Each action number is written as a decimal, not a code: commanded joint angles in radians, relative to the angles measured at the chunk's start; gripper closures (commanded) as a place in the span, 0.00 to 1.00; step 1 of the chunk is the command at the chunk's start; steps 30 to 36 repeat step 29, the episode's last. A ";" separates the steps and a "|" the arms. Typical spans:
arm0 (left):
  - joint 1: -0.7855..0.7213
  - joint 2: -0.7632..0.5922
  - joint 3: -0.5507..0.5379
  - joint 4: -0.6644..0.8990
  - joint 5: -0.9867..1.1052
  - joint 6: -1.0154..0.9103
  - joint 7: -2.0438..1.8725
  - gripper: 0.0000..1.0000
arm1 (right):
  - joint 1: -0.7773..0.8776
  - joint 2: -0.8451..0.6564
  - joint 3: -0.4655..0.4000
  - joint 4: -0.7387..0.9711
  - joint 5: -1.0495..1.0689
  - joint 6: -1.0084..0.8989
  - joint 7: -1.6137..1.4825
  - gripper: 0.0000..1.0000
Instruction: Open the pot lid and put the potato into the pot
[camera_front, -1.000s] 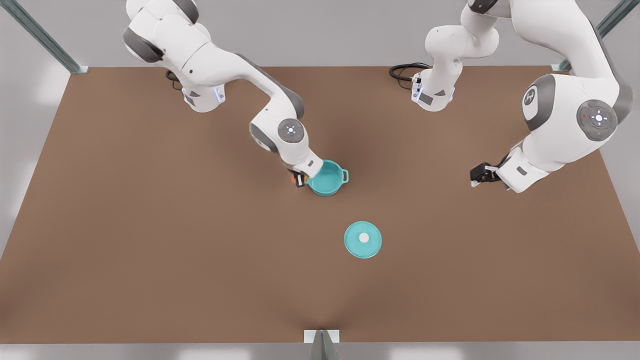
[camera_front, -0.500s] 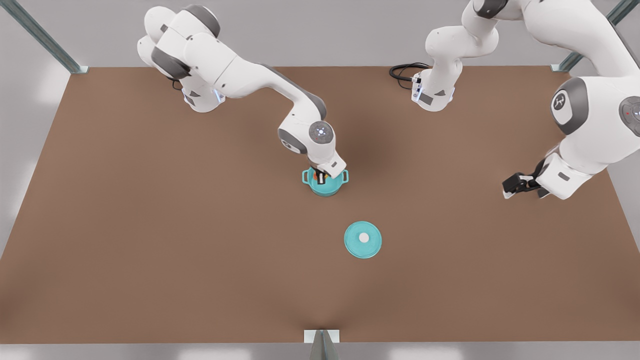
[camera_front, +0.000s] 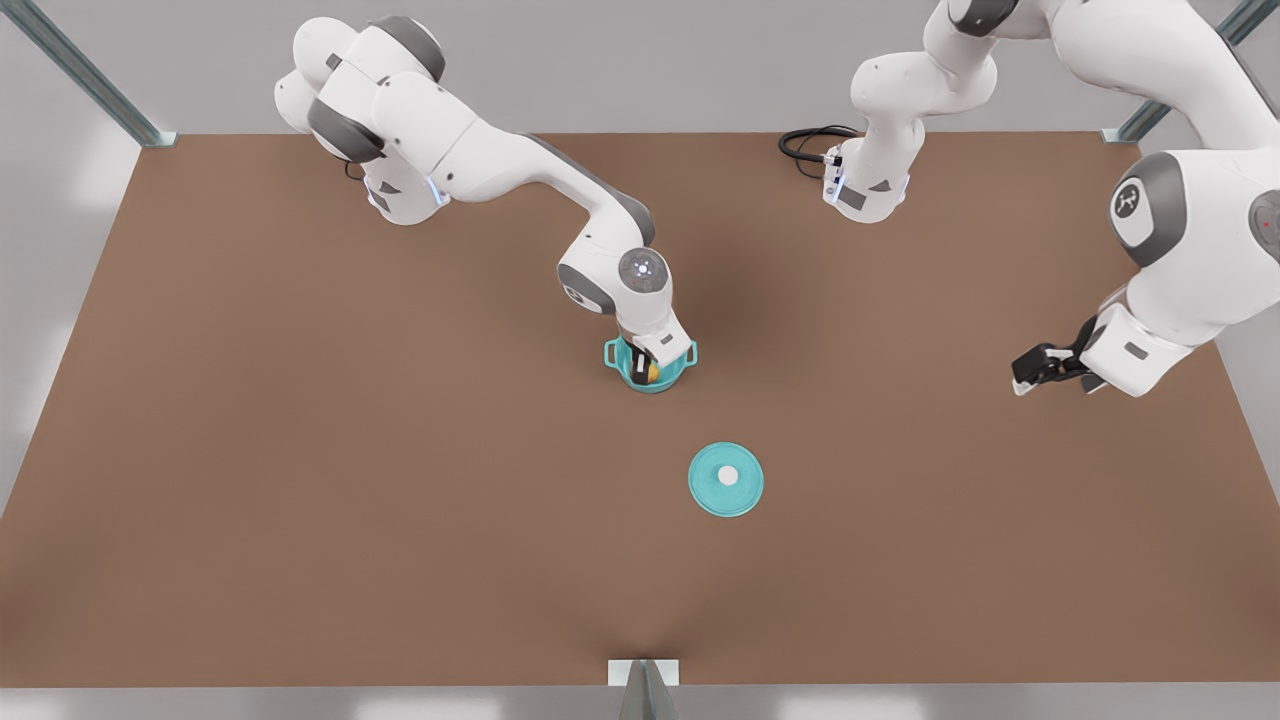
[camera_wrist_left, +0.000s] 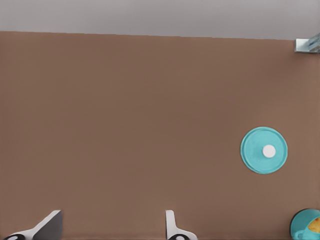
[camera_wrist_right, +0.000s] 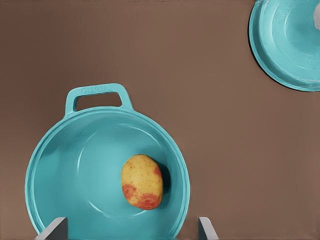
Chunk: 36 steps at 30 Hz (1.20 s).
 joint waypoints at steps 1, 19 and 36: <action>-0.004 0.000 -0.002 0.000 -0.007 -0.015 -0.002 0.00 | -0.065 -0.045 -0.003 0.014 0.007 -0.043 0.108 0.00; -0.059 0.034 -0.038 -0.009 -0.099 -0.121 -0.005 0.00 | -0.642 -0.303 -0.267 0.027 0.225 -0.368 0.355 0.00; -0.048 -0.138 -0.032 -0.259 -0.091 0.060 -0.066 0.00 | -0.650 -0.303 -0.268 0.027 0.224 -0.370 0.349 0.00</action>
